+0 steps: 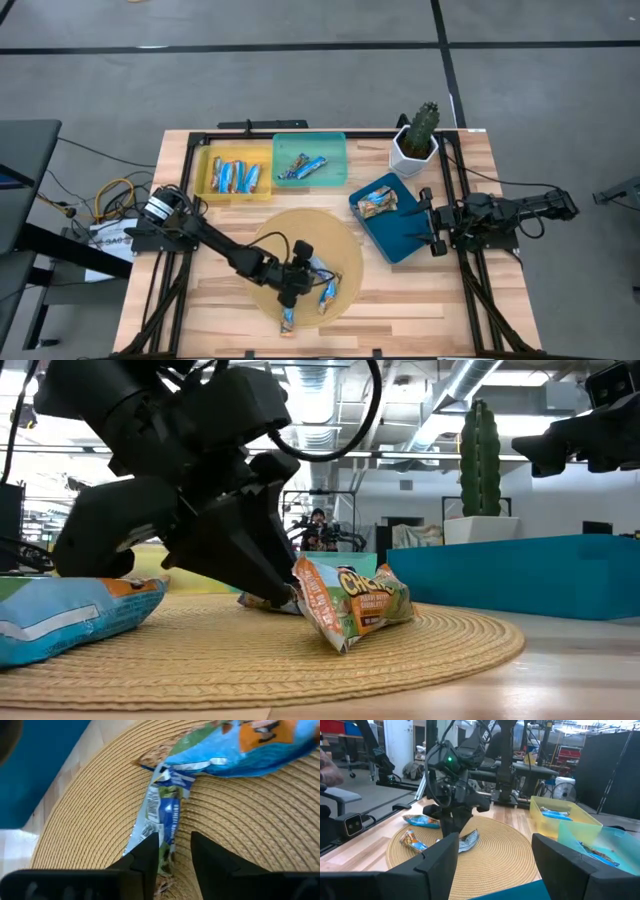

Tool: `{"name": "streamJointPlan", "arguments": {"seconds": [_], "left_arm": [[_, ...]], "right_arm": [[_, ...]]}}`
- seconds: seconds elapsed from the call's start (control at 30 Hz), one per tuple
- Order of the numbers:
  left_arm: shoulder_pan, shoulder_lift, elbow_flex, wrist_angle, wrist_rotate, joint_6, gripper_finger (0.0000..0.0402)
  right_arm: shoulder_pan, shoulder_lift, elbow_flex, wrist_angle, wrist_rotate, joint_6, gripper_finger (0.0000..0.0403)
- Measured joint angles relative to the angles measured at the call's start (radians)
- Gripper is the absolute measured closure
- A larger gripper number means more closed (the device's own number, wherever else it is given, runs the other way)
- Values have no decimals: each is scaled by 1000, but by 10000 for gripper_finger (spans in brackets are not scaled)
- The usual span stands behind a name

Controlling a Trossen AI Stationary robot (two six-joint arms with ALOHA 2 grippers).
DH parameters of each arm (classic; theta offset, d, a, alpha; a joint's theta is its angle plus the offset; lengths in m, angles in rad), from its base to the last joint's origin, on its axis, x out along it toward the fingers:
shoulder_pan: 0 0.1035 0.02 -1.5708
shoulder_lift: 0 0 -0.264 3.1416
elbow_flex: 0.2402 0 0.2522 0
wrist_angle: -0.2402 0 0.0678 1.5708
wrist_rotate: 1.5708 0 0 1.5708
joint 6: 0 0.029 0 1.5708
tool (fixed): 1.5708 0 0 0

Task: Pick and place Granola Bars by type
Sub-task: Put the blue granola bar into the light blue bin

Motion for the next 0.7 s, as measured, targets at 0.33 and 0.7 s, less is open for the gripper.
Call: {"name": "streamJointPlan", "arguments": {"seconds": [0.33,0.7], "left_arm": [[-4,-97,1,-138,1,-3,289],[90,-94,168,-472,137,218,289]], "right_arm": [[0,0,0,0,0,0,159],[0,0,0,0,0,0,159]]}}
